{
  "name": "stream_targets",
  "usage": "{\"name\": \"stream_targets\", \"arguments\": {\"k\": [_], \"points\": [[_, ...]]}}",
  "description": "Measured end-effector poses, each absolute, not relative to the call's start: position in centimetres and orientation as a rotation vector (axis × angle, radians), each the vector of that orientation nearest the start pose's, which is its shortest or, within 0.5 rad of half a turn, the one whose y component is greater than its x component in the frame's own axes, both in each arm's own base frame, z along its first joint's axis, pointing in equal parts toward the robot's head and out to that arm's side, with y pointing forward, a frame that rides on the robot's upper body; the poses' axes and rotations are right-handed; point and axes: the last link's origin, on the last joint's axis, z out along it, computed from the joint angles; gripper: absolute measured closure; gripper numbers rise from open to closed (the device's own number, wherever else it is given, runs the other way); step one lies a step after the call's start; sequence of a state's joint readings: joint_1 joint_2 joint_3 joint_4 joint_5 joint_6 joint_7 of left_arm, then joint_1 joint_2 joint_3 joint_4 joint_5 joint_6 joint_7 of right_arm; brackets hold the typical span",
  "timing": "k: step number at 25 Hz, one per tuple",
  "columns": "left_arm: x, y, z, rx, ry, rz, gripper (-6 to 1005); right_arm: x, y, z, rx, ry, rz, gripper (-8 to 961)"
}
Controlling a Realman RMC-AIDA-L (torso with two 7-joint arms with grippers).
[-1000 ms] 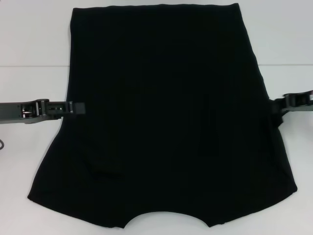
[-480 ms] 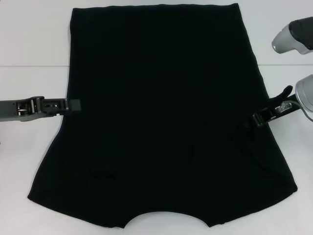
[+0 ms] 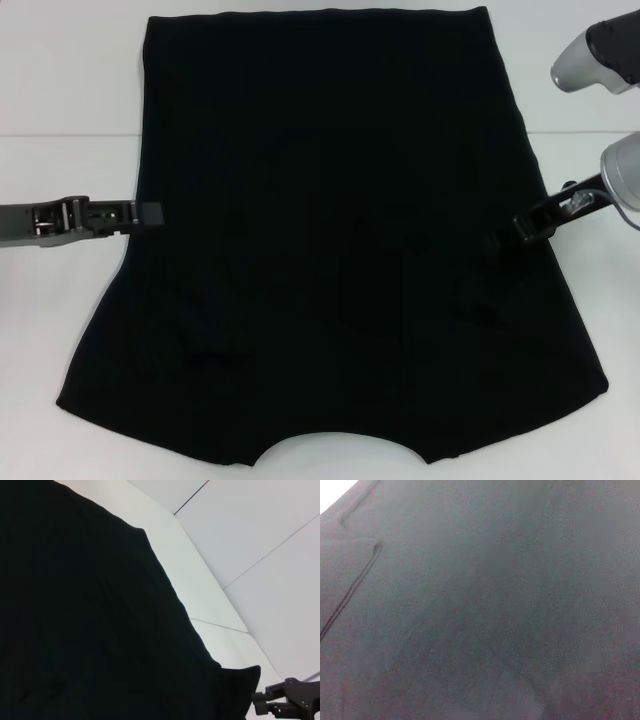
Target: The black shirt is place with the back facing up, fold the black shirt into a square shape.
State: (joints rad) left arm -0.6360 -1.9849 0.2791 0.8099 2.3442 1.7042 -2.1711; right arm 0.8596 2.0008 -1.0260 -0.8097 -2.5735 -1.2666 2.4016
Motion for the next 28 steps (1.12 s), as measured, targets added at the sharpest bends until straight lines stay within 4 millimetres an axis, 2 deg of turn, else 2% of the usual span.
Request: {"name": "stream_targets", "arguments": {"k": [3,7,14,22,28], "points": [[-28.3,35.2,9.1,-2.316,-1.573,-0.709,464,20.6,43.6,2.1,-2.44,1.085,-0.209,594],[-29.0,34.2,9.3,-2.3,-1.653,-0.653,464,20.6,43.9,3.0,-2.4,1.143,-0.153,514],[-31.5,30.8,9.4,-2.236,-1.893,-0.402,464,20.1,44.2,5.0,-2.319,1.325,-0.025,375],[-34.2,29.2,8.7,-2.026,-2.059,-0.28,464,20.7,43.8,5.8,-2.297,1.391,0.015,362],[-35.3,29.4,8.5,-1.918,-2.092,-0.247,464,21.1,43.7,5.8,-2.292,1.403,0.009,365]]}}
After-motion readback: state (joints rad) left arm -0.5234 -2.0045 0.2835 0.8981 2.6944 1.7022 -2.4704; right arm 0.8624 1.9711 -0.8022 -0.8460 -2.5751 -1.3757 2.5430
